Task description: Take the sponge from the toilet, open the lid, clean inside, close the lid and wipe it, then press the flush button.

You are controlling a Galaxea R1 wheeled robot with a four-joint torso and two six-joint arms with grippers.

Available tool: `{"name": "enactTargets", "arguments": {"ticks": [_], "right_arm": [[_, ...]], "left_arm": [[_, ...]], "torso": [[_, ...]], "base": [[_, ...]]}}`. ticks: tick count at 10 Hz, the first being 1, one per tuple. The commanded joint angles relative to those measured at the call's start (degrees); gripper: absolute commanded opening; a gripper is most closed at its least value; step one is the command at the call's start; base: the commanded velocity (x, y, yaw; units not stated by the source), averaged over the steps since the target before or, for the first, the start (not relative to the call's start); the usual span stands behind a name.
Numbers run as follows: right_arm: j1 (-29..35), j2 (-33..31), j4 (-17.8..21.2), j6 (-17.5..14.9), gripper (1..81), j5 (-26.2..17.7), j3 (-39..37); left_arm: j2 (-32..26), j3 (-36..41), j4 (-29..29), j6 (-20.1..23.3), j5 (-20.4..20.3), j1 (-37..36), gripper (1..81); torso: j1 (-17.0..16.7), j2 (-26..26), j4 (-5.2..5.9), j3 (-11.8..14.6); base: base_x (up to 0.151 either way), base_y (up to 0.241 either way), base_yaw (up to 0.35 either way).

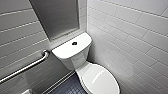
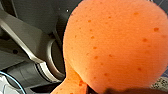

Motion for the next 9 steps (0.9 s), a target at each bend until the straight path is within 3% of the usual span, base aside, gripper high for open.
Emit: {"name": "enactTargets", "arguments": {"ticks": [1,2,3,4,5,9], "right_arm": [[-2.2,-4.1,-1.0,-0.4,1.0,-6.9,5.9],[-2.1,-8.5,-0.5,0.0,1.0,-5.6,12.8],[-1.7,-14.6,0.2,0.3,1.0,-1.5,21.6],[-0.6,-19.5,0.5,2.2,1.0,0.2,28.2],[0.9,-24.8,0.7,5.2,1.0,1.1,34.7],[9.5,-41.7,0.5,6.2,1.0,2.8,55.8]], "left_arm": [[1.5,-0.8,1.9,5.3,3.3,3.7,81.1],[1.5,-0.8,1.9,5.5,3.0,4.4,81.1],[1.5,-0.8,1.9,5.5,3.0,4.9,81.1],[1.8,-0.8,1.9,5.6,3.0,5.3,81.1],[2.1,-0.8,1.9,5.6,3.0,5.5,81.1],[3.3,-0.8,2.0,6.5,3.4,5.6,81.1]], "torso": [[0.0,0.0,0.0,0.0],[0.0,0.0,0.0,0.0],[0.0,0.0,0.0,0.0],[0.0,0.0,0.0,0.0],[0.0,0.0,0.0,0.0],[0.0,0.0,0.0,0.0]], "base": [[0.0,0.0,0.0],[0.0,0.0,0.0],[0.0,0.0,0.0],[0.0,0.0,0.0],[0.0,0.0,0.0],[0.0,0.0,0.0]]}}
